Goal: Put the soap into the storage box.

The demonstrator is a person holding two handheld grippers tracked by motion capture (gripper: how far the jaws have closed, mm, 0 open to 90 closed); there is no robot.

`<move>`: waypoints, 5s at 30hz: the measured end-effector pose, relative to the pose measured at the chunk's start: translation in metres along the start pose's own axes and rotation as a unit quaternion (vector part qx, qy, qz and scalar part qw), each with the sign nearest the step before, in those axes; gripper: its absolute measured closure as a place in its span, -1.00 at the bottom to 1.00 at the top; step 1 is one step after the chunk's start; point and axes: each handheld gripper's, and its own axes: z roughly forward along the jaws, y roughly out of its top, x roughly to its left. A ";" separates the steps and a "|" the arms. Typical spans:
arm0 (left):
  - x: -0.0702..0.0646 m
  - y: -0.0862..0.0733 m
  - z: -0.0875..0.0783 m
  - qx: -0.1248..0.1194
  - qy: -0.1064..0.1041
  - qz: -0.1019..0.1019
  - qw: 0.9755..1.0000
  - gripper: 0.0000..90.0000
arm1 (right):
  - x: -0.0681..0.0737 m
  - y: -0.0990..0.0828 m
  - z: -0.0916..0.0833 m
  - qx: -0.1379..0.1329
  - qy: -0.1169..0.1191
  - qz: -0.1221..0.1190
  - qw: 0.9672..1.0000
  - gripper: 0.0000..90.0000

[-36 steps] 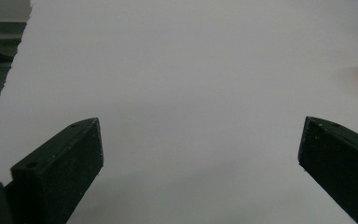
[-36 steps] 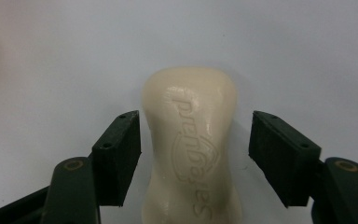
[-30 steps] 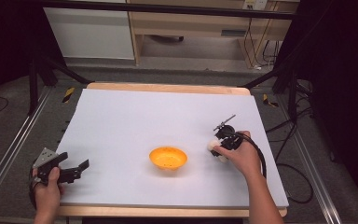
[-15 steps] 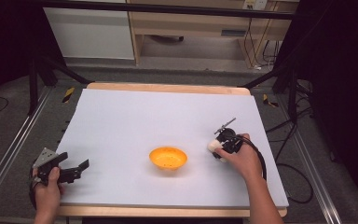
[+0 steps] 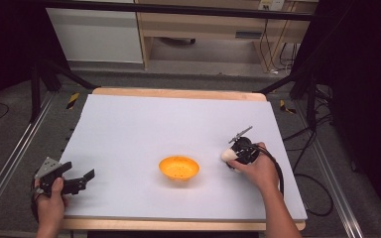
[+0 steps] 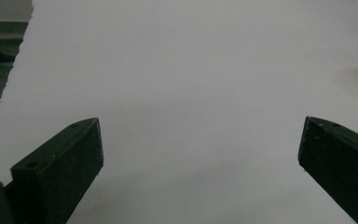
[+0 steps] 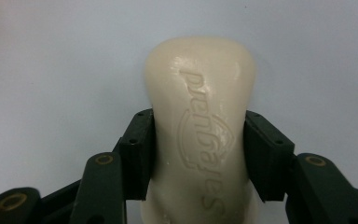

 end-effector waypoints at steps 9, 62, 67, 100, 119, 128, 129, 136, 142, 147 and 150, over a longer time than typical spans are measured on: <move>0.000 0.000 0.000 -0.001 0.000 0.001 1.000 -1.00 | 0.004 -0.003 -0.006 -0.012 -0.002 -0.020 1.000 0.10; 0.000 0.000 0.000 0.001 0.001 0.003 1.000 -1.00 | 0.062 0.042 -0.048 -0.088 0.049 -0.145 0.984 0.10; 0.000 0.000 0.000 0.000 0.001 0.002 1.000 -1.00 | 0.070 0.050 -0.046 -0.086 0.055 -0.153 0.983 0.10; 0.000 0.000 0.000 -0.002 -0.001 0.000 1.000 -1.00 | 0.110 0.088 -0.034 -0.076 0.091 -0.218 0.969 0.10; 0.000 0.000 0.000 -0.001 0.000 0.001 1.000 -1.00 | 0.128 0.104 -0.021 -0.059 0.109 -0.257 0.959 0.10; 0.000 0.000 0.000 -0.001 -0.001 0.000 1.000 -1.00 | 0.132 0.106 -0.010 -0.038 0.117 -0.271 0.955 0.10; 0.000 0.000 0.000 -0.002 -0.001 0.000 1.000 -1.00 | 0.133 0.106 -0.008 -0.034 0.116 -0.275 0.954 0.10; 0.000 0.000 0.000 -0.002 -0.002 -0.001 1.000 -1.00 | 0.133 0.106 -0.004 -0.020 0.126 -0.277 0.952 0.09; 0.001 0.000 0.000 -0.001 -0.001 0.000 1.000 -1.00 | 0.129 0.103 -0.011 -0.052 0.127 -0.259 0.956 -0.18; 0.000 0.000 0.000 -0.001 -0.001 0.001 1.000 -1.00 | 0.118 0.099 -0.020 -0.077 0.115 -0.236 0.962 -0.28; 0.000 0.000 0.000 -0.001 -0.001 0.000 1.000 -1.00 | 0.113 0.095 -0.024 -0.087 0.109 -0.217 0.966 -0.35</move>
